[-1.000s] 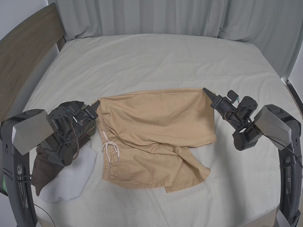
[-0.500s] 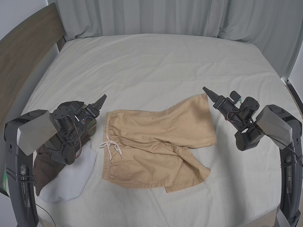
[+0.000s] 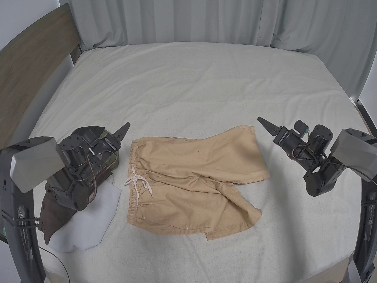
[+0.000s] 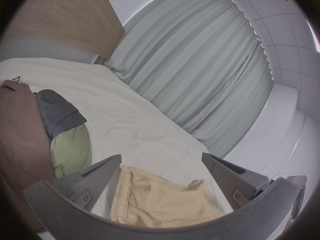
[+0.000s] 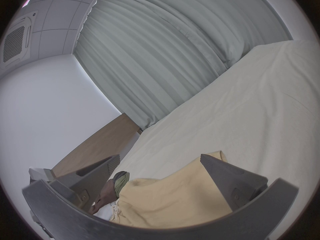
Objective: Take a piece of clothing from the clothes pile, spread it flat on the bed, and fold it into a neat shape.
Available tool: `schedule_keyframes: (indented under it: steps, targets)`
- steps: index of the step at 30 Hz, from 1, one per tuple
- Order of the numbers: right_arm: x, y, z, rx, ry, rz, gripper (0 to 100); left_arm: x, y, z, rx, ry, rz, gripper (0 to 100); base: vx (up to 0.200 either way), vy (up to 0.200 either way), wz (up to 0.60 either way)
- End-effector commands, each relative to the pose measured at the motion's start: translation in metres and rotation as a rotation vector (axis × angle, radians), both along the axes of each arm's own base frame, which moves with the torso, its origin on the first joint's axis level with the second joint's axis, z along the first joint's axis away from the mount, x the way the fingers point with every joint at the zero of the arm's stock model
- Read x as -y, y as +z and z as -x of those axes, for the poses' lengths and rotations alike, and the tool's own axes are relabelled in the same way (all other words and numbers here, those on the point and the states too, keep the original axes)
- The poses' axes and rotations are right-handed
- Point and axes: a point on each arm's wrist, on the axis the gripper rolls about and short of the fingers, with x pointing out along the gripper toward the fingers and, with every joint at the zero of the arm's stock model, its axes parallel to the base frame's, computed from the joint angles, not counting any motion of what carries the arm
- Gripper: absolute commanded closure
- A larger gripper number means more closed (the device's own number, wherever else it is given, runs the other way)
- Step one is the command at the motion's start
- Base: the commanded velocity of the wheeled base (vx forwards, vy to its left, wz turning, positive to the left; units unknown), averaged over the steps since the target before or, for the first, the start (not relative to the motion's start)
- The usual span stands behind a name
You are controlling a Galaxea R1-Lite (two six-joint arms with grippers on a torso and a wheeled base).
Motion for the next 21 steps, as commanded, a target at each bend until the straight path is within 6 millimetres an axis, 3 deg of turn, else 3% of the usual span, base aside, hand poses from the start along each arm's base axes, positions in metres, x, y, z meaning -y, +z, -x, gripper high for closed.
schedule_keyframes:
  steps: [1, 8, 15, 21]
  targets:
    - [0.0, 0.022, 0.03, -0.005, 0.011, 0.011, 0, -0.003, 0.035, 0.033, 0.026, -0.049, -0.006, 0, 0.0, 0.0, 0.0]
    - [-0.01, 0.028, 0.076, -0.05, 0.054, 0.069, 0, -0.009, 0.064, 0.081, 0.034, -0.182, -0.029, 0, 0.0, 0.0, 0.0]
    - [-0.024, 0.035, 0.109, -0.063, 0.115, 0.098, 0, -0.017, 0.075, 0.1, 0.085, -0.217, -0.117, 0, 0.0, 0.0, 0.0]
    - [-0.038, 0.034, 0.139, -0.107, 0.183, 0.103, 0, -0.015, 0.078, 0.124, 0.14, -0.356, -0.246, 0, 0.0, 0.0, 0.0]
